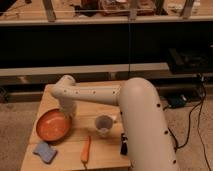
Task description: Drag the ceramic bowl in a circle
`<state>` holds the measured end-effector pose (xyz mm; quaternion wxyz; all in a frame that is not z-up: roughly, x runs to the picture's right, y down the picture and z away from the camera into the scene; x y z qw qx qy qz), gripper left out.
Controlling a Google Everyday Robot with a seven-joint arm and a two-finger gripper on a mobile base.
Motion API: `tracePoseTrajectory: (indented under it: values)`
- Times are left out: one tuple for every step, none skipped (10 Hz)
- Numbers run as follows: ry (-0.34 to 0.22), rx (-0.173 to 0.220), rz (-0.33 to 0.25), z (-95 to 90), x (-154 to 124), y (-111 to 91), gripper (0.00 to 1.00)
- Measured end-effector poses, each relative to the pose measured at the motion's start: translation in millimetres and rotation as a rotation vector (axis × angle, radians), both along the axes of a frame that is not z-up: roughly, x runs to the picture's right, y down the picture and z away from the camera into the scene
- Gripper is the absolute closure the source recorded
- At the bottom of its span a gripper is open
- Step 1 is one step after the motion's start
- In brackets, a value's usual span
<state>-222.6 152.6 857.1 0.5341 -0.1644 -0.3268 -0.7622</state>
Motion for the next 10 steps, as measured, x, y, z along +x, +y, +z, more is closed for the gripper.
tracePoseTrajectory:
  values:
    - [-0.005, -0.008, 0.02, 8.2, -7, -11, 1.0]
    - [-0.006, -0.013, 0.049, 19.0, -13, -26, 1.0]
    - [-0.013, -0.028, 0.096, 27.3, -20, -41, 1.0]
    - [-0.022, -0.039, 0.135, 32.8, -25, -53, 1.0]
    - [-0.024, -0.057, 0.181, 39.2, -30, -64, 1.0]
    - [-0.016, -0.064, 0.208, 41.7, -31, -69, 1.0]
    - [0.004, -0.068, 0.241, 44.3, -30, -73, 1.0]
    - [0.037, -0.069, 0.285, 48.7, -19, -79, 1.0]
    - [0.065, -0.068, 0.322, 51.8, -5, -83, 1.0]
    - [0.093, -0.066, 0.359, 54.3, 14, -88, 1.0]
